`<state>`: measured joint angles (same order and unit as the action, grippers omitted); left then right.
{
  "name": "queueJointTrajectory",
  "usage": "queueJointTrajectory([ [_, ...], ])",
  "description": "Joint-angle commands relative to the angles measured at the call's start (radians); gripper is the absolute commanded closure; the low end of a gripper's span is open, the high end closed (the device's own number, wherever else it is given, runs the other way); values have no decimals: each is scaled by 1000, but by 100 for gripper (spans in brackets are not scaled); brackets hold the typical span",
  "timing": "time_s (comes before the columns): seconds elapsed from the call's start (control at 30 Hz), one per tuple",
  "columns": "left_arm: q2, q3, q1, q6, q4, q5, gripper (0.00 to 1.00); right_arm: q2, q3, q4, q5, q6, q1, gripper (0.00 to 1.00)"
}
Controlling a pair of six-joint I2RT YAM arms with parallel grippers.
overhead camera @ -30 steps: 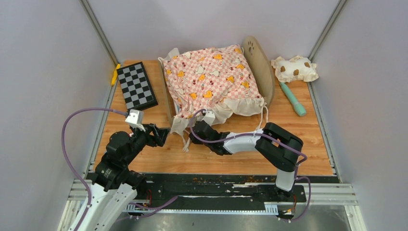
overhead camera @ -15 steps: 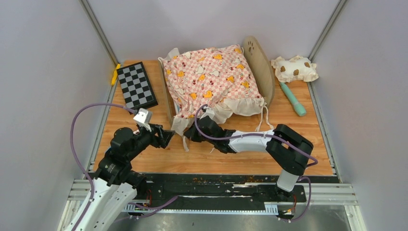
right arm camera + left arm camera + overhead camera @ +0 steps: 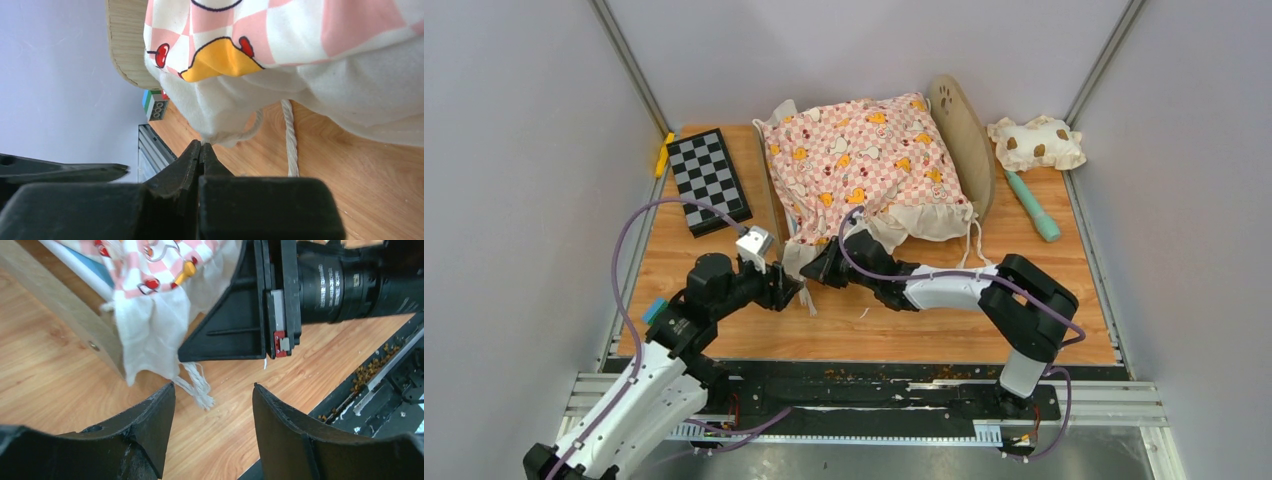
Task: Set up the pet bed
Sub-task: Adjust the ropes on the bed frame.
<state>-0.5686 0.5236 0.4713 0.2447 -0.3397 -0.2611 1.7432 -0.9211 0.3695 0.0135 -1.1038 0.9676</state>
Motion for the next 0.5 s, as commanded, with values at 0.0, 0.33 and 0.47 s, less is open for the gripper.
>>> queueJointTrajectory([
  [0.0,-22,-53,104,37,110,119,35,-23,4,68,55,-41,-18,100],
  [0.33,-62,-168,205,90,245,391,31,-25,19,87,92,-56,-41,100],
  [0.47,-92,-171,205,90,296,423,29,-22,20,91,100,-60,-42,100],
])
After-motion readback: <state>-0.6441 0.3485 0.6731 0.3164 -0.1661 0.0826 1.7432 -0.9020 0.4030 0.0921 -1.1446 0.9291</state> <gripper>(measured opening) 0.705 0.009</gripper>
